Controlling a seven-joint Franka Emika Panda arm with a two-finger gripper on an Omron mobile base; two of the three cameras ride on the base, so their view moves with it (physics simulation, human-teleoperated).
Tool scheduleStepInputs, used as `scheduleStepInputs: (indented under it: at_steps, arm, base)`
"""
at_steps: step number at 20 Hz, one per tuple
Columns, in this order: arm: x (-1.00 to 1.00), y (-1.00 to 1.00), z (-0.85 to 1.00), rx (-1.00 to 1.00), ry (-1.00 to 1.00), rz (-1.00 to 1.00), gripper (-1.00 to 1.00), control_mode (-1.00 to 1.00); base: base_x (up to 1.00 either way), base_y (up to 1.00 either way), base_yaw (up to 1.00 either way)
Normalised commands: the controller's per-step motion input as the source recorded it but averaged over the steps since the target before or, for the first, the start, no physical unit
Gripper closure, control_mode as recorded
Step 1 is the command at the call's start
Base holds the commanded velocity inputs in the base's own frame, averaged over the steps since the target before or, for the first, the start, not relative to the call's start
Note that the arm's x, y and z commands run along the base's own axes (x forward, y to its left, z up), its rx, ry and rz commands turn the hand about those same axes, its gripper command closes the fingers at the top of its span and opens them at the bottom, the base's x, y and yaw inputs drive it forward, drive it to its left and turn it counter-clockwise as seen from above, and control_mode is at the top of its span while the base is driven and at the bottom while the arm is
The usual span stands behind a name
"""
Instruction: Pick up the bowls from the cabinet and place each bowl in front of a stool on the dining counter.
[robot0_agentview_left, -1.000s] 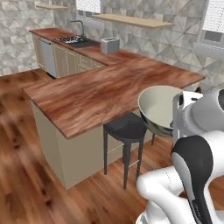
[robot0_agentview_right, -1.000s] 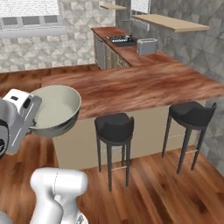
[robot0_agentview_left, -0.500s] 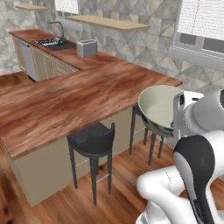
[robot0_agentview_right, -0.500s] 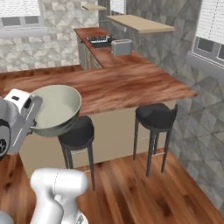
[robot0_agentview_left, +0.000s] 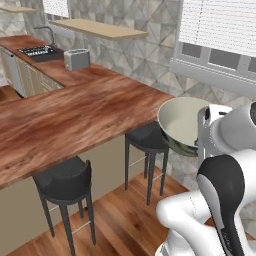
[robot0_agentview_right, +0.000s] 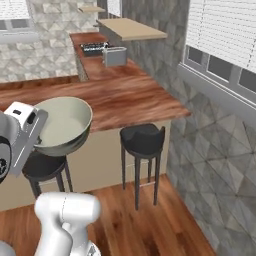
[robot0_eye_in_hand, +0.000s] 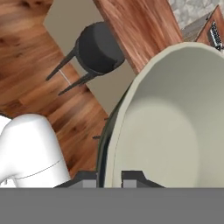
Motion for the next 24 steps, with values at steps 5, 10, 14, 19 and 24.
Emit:
scheduleStepInputs:
  at_steps: [5,10,14,19,24]
  arm:
    - [0.00,0.00,0.00,0.00,0.00,0.00,1.00,1.00]
    - [0.00,0.00,0.00,0.00,0.00,0.00,1.00,1.00]
    - [0.00,0.00,0.00,0.00,0.00,0.00,1.00,1.00]
    - [0.00,0.00,0.00,0.00,0.00,0.00,1.00,1.00]
    - [0.00,0.00,0.00,0.00,0.00,0.00,1.00,1.00]
  base:
    - [0.45,-0.50,0.04]
    - [0.47,-0.05,0.13]
    - [0.90,0.01,0.21]
    - [0.80,-0.20,0.13]
    - [0.48,-0.37,0.07]
